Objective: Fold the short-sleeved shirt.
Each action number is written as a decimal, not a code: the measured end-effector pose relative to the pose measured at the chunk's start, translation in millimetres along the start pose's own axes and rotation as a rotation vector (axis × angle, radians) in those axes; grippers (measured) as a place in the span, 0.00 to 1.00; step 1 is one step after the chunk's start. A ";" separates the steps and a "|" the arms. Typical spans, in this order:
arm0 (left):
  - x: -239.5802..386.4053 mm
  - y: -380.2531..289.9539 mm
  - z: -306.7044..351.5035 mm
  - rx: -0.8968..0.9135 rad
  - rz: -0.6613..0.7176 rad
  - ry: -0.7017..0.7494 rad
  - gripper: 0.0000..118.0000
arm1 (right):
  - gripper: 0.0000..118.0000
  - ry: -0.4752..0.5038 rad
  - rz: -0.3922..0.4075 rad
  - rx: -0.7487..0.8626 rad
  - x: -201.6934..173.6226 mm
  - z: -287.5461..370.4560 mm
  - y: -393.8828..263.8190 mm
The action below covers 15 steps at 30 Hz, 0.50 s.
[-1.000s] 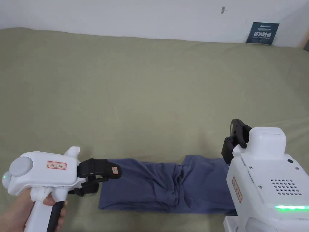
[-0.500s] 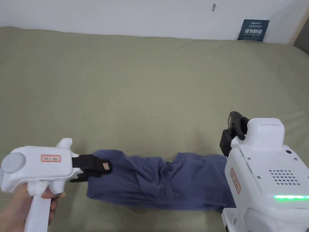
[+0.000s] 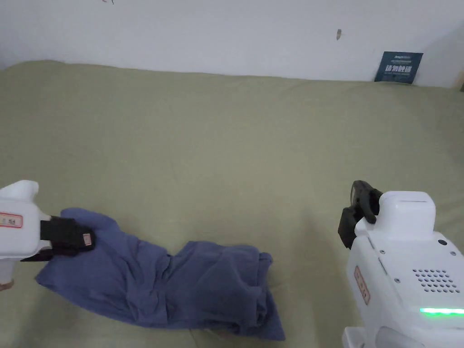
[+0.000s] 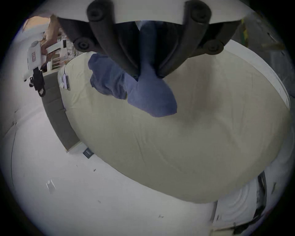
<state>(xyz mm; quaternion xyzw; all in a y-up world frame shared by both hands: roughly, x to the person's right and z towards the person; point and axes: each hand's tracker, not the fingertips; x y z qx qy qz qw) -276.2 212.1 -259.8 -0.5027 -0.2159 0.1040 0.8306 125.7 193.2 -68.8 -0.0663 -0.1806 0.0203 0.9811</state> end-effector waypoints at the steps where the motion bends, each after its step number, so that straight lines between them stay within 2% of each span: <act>1: 16.2 1.5 -3.6 -0.013 -0.026 -0.024 0.10 | 0.00 0.000 -0.001 0.000 -0.8 -0.3 0.5; 6: 97.0 -4.3 -38.9 -0.090 -0.155 -0.045 0.10 | 0.00 0.001 0.009 0.008 -0.9 2.0 2.2; 12: 178.5 -29.7 -114.3 -0.168 -0.235 -0.004 0.10 | 0.00 0.001 0.020 -0.003 3.4 3.6 -1.2; 13: 187.7 -36.6 -131.1 -0.173 -0.250 0.009 0.21 | 0.00 -0.002 0.021 -0.009 4.5 3.5 -2.3; 14: 196.7 -43.2 -144.2 -0.193 -0.290 0.000 0.47 | 0.00 -0.004 0.023 -0.014 5.9 3.4 -3.7; 15: 201.0 -48.7 -155.0 -0.204 -0.318 -0.044 0.84 | 0.00 -0.007 0.025 -0.018 7.1 3.3 -5.1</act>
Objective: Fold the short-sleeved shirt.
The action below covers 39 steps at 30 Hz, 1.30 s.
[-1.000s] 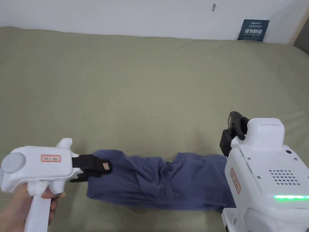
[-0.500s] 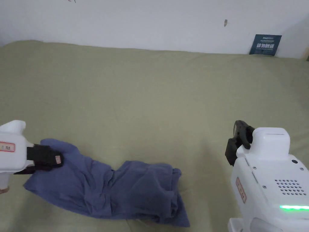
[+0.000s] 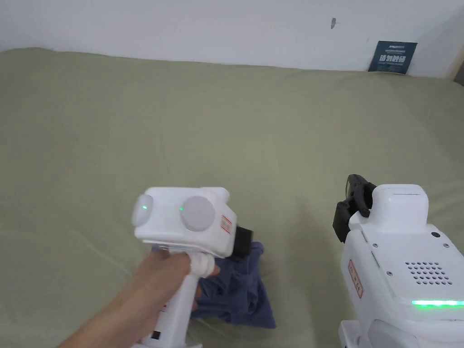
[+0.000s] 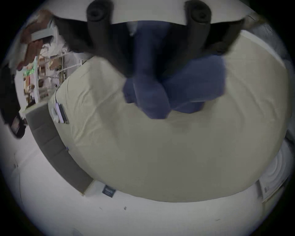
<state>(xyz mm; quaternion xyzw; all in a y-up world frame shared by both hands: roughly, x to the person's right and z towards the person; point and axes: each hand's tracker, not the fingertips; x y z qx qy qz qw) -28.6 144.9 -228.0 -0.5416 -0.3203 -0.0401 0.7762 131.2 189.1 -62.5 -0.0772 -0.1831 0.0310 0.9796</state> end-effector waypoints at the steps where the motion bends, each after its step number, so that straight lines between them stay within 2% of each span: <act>1: 4.8 -1.3 -11.1 -0.008 -0.004 -0.036 1.00 | 0.00 -0.004 0.002 -0.007 1.8 -0.5 -1.9; 2: 7.2 -4.3 -13.4 -0.001 -0.001 -0.069 0.94 | 0.00 -0.007 0.004 -0.013 3.8 -0.6 -2.7; 3: 4.3 -4.7 -4.1 0.083 0.041 -0.108 0.86 | 0.00 -0.011 0.005 -0.017 5.7 -0.1 -3.4; 6: -18.7 -7.1 25.2 0.129 0.127 -0.168 0.82 | 0.00 -0.017 -0.001 -0.024 11.1 0.1 -5.2; 7: -35.8 -12.7 37.8 0.182 0.188 -0.245 0.82 | 0.00 -0.019 -0.005 -0.028 11.8 -1.1 -5.7; 8: -51.0 -16.8 47.9 0.216 0.242 -0.314 0.73 | 0.00 -0.019 -0.012 -0.030 12.2 -2.0 -6.0; 9: -63.6 -20.1 53.8 0.228 0.272 -0.359 0.56 | 0.00 -0.018 -0.020 -0.032 12.3 -2.2 -6.2; 10: -76.9 -21.8 55.8 0.226 0.294 -0.385 0.17 | 0.00 -0.019 -0.026 -0.031 11.9 -2.4 -6.7; 11: -87.8 -26.0 58.8 0.247 0.313 -0.400 0.00 | 0.00 -0.020 -0.032 -0.031 11.4 -2.8 -7.2; 14: -98.4 -41.0 45.7 0.180 0.344 -0.442 0.00 | 0.00 -0.020 -0.044 -0.037 8.5 -4.6 -9.3; 21: -95.6 -50.9 -25.2 0.005 0.359 -0.675 0.00 | 0.00 -0.005 -0.028 -0.064 2.5 -4.2 -15.6; 23: -83.9 -64.9 -45.2 -0.006 0.327 -0.649 0.00 | 0.00 -0.001 -0.021 -0.074 2.5 -3.7 -18.4; 25: -83.0 -66.9 -61.3 -0.022 0.280 -0.496 0.00 | 0.00 0.001 -0.015 -0.087 2.7 -3.1 -22.1; 26: -83.7 -69.2 -69.3 -0.042 0.259 -0.476 0.00 | 0.00 0.002 -0.015 -0.096 3.0 -2.9 -23.9; 28: -86.6 -67.3 -61.8 -0.017 0.316 -0.547 0.00 | 0.00 0.014 -0.024 -0.120 3.4 -2.5 -26.9; 30: -83.8 -64.8 -44.3 0.008 0.275 -0.533 0.00 | 0.00 0.042 -0.029 -0.145 2.0 -2.5 -30.7; 32: -89.2 -62.1 -22.0 0.040 0.234 -0.519 0.00 | 0.00 0.121 -0.058 -0.194 -2.5 -5.1 -33.9; 34: -103.4 -61.3 2.4 0.070 0.251 -0.540 0.00 | 0.00 0.265 -0.122 -0.280 -9.9 -12.0 -36.7; 37: -129.6 -63.2 37.0 0.150 0.269 -0.478 0.00 | 0.00 0.569 -0.303 -0.490 -23.2 -38.0 -51.3; 39: -149.0 -64.3 52.6 0.173 0.277 -0.447 0.00 | 0.00 0.730 -0.466 -0.619 -34.9 -60.9 -69.4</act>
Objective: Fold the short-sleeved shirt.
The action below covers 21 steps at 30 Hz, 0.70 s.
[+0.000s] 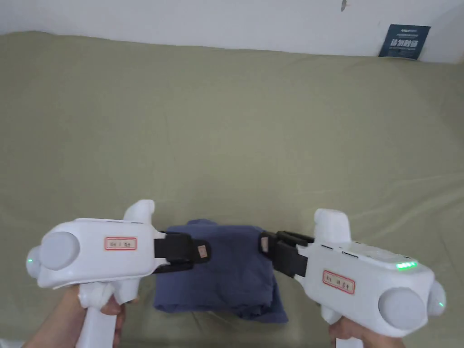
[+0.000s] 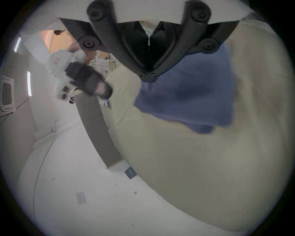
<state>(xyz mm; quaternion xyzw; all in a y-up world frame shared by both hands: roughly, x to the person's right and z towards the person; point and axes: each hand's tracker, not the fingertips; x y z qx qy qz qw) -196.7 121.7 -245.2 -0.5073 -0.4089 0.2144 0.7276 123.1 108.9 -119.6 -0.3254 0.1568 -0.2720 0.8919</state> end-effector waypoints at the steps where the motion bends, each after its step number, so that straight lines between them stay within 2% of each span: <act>1: -5.7 2.8 9.0 0.007 -0.002 0.029 0.00 | 0.00 0.054 -0.058 -0.055 7.2 -15.2 -0.5; 4: -18.1 5.6 24.0 0.010 -0.023 0.125 0.00 | 0.00 0.132 -0.166 -0.179 30.1 -55.5 -4.8; 8: -39.3 7.2 26.4 -0.026 -0.010 0.150 0.00 | 0.00 0.215 -0.364 -0.279 71.1 -91.5 -15.6; 11: -54.4 10.1 22.6 -0.054 0.006 0.126 0.00 | 0.00 0.353 -0.591 -0.294 105.8 -100.9 -22.0; 13: -61.7 12.3 18.7 -0.063 0.031 0.085 0.02 | 0.00 0.385 -0.594 -0.299 112.1 -100.0 -21.1; 14: -65.0 14.0 16.0 -0.064 0.042 0.066 0.10 | 0.00 0.387 -0.570 -0.307 111.8 -98.9 -21.4; 15: -75.9 17.8 13.5 -0.070 0.057 0.026 0.32 | 0.00 0.384 -0.557 -0.312 110.9 -98.9 -20.3; 16: -80.8 20.3 8.3 -0.090 0.070 -0.023 0.80 | 0.00 0.384 -0.558 -0.315 111.1 -99.5 -19.7; 17: -85.8 21.5 -0.4 -0.134 0.091 -0.072 1.00 | 0.00 0.387 -0.563 -0.319 112.6 -100.1 -19.4; 19: -87.4 18.4 -10.4 -0.143 0.126 -0.159 0.95 | 0.00 0.397 -0.573 -0.325 115.2 -102.4 -20.3; 21: -90.9 19.5 -28.8 -0.166 0.162 -0.129 0.95 | 0.00 0.405 -0.580 -0.325 116.2 -102.6 -21.2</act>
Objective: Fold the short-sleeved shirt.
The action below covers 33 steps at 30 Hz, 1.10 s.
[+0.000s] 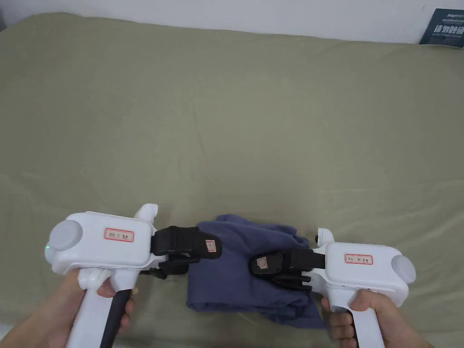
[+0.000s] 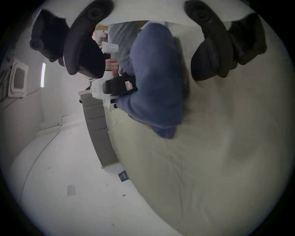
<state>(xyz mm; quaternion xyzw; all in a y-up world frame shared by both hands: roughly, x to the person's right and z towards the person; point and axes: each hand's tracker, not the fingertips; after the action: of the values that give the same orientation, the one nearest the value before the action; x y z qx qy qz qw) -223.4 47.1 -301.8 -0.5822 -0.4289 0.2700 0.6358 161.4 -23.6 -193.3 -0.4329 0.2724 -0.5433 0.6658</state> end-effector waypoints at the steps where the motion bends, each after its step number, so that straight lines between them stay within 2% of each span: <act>1: -1.7 1.3 -8.4 -0.002 0.006 0.005 0.95 | 0.00 0.001 -0.002 0.001 -3.1 -0.4 -2.5; 2: -14.2 13.2 -15.9 -0.001 0.002 -0.035 0.93 | 0.00 0.001 -0.004 0.001 -3.2 -0.5 -2.6; 3: -14.2 16.4 -19.2 0.010 0.003 -0.077 0.88 | 0.00 -0.001 -0.003 0.001 -3.8 -0.6 -2.8; 4: -14.0 20.0 -22.5 0.013 0.019 -0.086 0.73 | 0.00 -0.005 -0.002 0.001 -6.4 -0.4 -3.2; 6: 7.4 9.3 -26.1 0.013 -0.014 0.048 0.47 | 0.00 -0.093 0.058 0.024 -22.9 7.8 -4.4; 7: 9.7 7.2 -28.8 0.009 -0.062 0.124 0.47 | 0.00 -0.166 0.124 0.051 -37.8 16.6 -7.7; 8: 8.0 5.7 -28.9 0.006 -0.045 0.115 0.27 | 0.00 -0.252 0.253 0.104 -57.2 28.5 -15.5; 9: 8.0 5.6 -25.2 0.017 -0.015 0.050 0.27 | 0.00 -0.338 0.401 0.179 -76.8 39.7 -25.1; 10: 4.4 7.2 -22.1 0.021 -0.011 0.054 0.27 | 0.00 -0.423 0.505 0.281 -95.8 50.8 -38.4; 11: 6.9 6.5 -22.8 0.022 -0.024 0.068 0.27 | 0.00 -0.584 0.616 0.415 -116.0 57.1 -54.3; 12: 8.7 6.3 -23.5 0.024 -0.043 0.084 0.27 | 0.00 -0.800 0.760 0.623 -133.8 58.2 -74.5; 13: 11.1 6.8 -23.5 0.024 -0.055 0.100 0.27 | 0.00 -0.962 0.908 0.828 -144.9 60.8 -94.3; 14: 15.9 5.1 -24.1 0.026 -0.053 0.109 0.27 | 0.00 -1.012 0.991 0.940 -152.8 64.0 -103.9; 16: 20.3 5.3 -23.2 0.027 -0.062 0.125 0.27 | 0.00 -1.056 0.997 1.053 -165.9 69.3 -114.1; 18: 18.9 11.0 -21.4 0.022 -0.076 0.145 0.27 | 0.00 -1.038 0.994 1.110 -172.0 72.5 -118.0; 28: 43.8 4.4 -12.8 0.005 -0.105 0.181 0.27 | 0.00 -1.011 0.977 1.110 -179.9 76.4 -115.0; 33: 38.0 9.2 14.9 0.010 -0.095 0.200 0.27 | 0.00 -0.991 1.006 1.069 -185.4 61.5 -113.0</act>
<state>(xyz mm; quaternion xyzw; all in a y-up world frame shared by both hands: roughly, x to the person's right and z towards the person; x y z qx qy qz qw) -216.3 88.3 -302.6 -0.5821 -0.3891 0.1819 0.6904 109.0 167.5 -85.3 -0.0783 -0.1796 0.0092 0.9806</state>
